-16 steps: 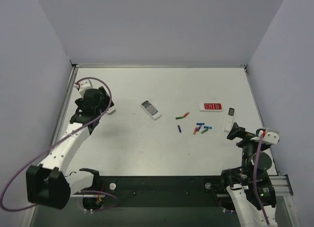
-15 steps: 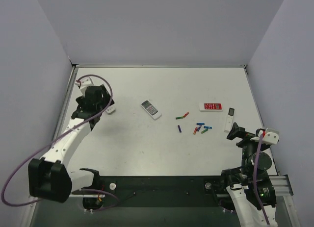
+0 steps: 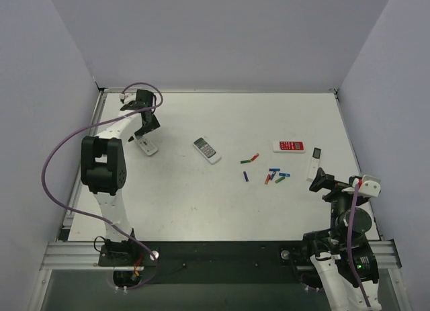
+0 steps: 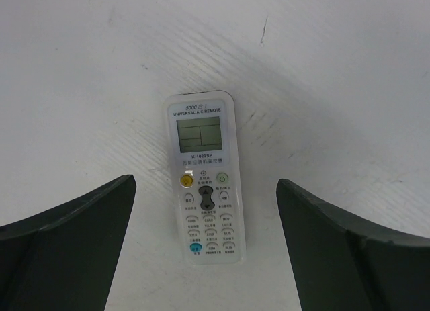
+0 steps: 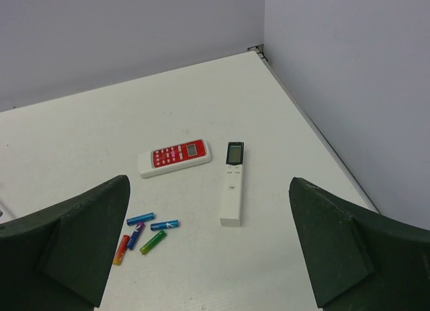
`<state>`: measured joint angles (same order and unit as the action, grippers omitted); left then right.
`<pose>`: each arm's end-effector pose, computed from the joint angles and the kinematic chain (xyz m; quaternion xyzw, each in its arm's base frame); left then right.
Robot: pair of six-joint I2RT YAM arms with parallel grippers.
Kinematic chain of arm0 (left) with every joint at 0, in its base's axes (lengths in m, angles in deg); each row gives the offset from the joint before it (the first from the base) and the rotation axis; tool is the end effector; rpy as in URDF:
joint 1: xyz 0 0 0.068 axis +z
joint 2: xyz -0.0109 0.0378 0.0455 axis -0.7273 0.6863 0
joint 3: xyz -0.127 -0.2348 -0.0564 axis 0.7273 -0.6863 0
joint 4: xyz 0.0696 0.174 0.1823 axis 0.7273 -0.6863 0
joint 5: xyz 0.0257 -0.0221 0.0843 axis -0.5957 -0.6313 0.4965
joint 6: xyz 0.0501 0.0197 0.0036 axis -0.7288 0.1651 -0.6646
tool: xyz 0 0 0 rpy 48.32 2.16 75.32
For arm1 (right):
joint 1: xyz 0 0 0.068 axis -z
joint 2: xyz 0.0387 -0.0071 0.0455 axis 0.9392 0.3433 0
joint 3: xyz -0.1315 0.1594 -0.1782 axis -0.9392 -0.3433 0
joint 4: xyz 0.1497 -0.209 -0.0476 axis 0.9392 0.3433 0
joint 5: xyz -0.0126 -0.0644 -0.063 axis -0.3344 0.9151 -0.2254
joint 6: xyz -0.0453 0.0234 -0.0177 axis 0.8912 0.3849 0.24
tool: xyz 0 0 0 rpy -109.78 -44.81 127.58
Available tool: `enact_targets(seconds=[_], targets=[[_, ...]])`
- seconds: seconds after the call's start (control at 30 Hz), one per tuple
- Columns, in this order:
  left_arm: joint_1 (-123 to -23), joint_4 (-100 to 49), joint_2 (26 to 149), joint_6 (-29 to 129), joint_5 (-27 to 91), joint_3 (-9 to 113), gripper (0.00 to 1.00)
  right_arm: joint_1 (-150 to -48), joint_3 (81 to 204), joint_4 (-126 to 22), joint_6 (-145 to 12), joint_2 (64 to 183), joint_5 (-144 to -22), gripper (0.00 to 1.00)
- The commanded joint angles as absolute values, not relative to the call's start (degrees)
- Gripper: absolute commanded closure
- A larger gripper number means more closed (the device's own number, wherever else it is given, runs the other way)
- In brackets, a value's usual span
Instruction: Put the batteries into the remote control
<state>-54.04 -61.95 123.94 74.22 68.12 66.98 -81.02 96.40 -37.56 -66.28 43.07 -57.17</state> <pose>0.4186 -0.0372 0.2222 -0.2902 0.8903 0.1217 0.3291 0.0480 -0.0021 0.3125 0.1015 0.6129 0.0193 0.7834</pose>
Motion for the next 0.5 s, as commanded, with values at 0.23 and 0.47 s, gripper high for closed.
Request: enact_targets(seconds=[0.23,0.47], targets=[[-51.8,-68.6,134.8,79.4,68.0,74.4,0.03,-81.6,95.7,-40.0,-65.7,32.9,-57.4,0.0],[-51.5,-67.0,136.5,80.5,65.4,72.9,0.1,-81.6,95.8,-40.1,-65.5,33.0,-57.2,0.0]])
